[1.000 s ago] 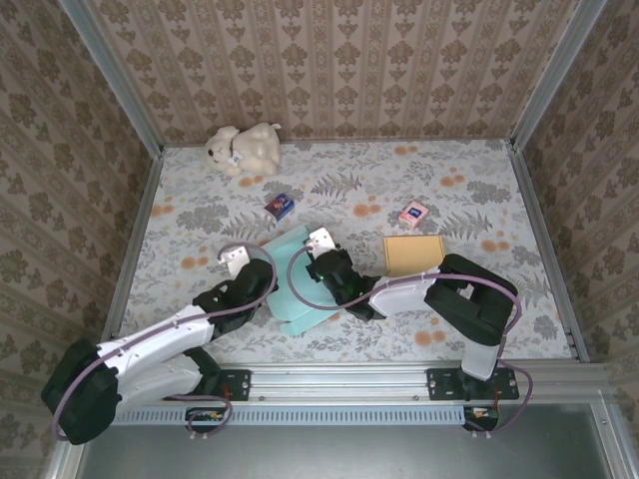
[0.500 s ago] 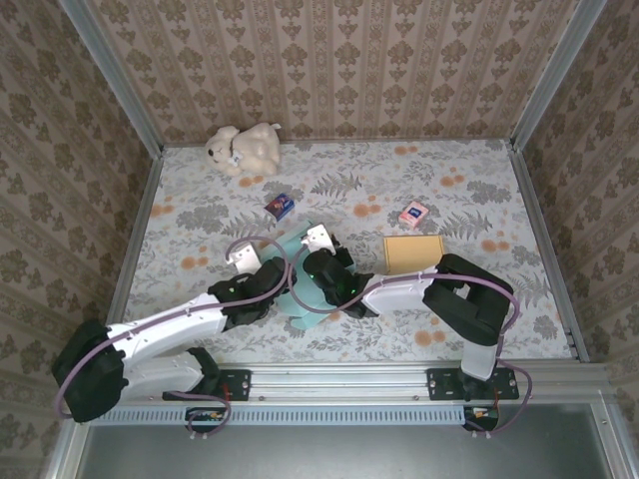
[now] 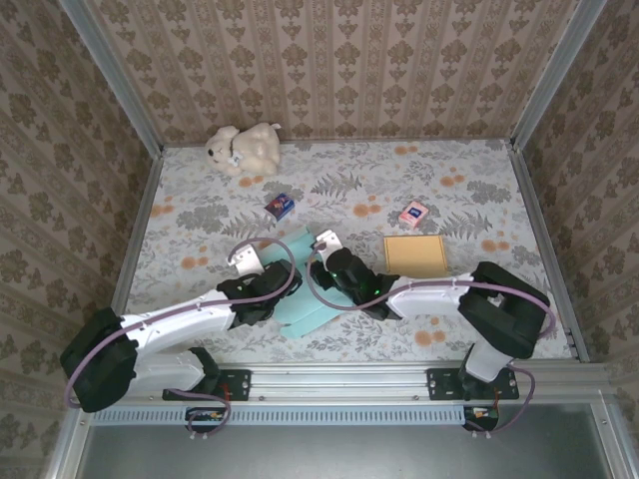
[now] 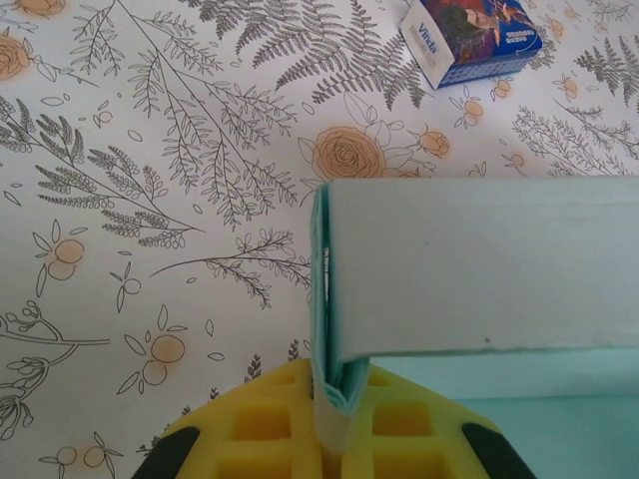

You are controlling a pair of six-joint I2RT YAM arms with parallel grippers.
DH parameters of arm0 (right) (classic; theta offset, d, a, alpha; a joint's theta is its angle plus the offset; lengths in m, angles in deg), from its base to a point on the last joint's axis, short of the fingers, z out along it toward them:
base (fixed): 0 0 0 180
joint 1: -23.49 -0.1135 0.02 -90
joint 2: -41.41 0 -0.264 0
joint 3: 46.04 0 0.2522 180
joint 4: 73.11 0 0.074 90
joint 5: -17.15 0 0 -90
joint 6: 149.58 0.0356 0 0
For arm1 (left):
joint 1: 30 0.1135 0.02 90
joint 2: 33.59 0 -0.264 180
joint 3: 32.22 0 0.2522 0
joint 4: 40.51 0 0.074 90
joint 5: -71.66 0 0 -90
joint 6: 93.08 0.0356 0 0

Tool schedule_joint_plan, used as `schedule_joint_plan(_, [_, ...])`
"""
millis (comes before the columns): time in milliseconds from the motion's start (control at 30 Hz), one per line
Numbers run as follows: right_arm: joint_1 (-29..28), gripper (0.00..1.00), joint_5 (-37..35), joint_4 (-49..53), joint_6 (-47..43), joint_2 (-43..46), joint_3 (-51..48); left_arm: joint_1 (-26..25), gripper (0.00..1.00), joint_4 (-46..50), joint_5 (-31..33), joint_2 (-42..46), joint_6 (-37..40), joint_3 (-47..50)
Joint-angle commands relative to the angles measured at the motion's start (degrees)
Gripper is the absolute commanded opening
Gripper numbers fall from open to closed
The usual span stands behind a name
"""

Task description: Fold the paper box

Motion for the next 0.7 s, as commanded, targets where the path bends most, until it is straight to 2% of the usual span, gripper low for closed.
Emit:
schedule_joint_plan(0, [0.1, 0.47, 3.0, 3.6, 3.5, 6.8, -2.9, 0.7, 0.0, -2.1, 3.3, -0.6, 5.1, -1.9])
schedule_joint_plan(200, [0.4, 0.47, -5.4, 16.0, 4.1, 22.2, -6.5, 3.9, 0.0, -10.0, 0.7, 0.7, 23.3, -0.3])
schedule_joint_plan(367, [1.7, 0.52, -8.1, 21.9, 8.2, 36.9, -10.5, 6.8, 0.0, -21.8, -9.8, 5.4, 36.8, 4.9])
schedule_joint_plan(500, [2.4, 0.56, -6.3, 22.3, 10.4, 42.5, -13.0, 7.2, 0.0, -24.7, -12.6, 9.3, 38.2, 8.2])
schedule_joint_plan(667, [2.4, 0.55, 1.6, 24.1, 10.1, 38.1, -9.3, 7.3, 0.0, -22.0, -12.2, 11.4, 37.3, 8.6])
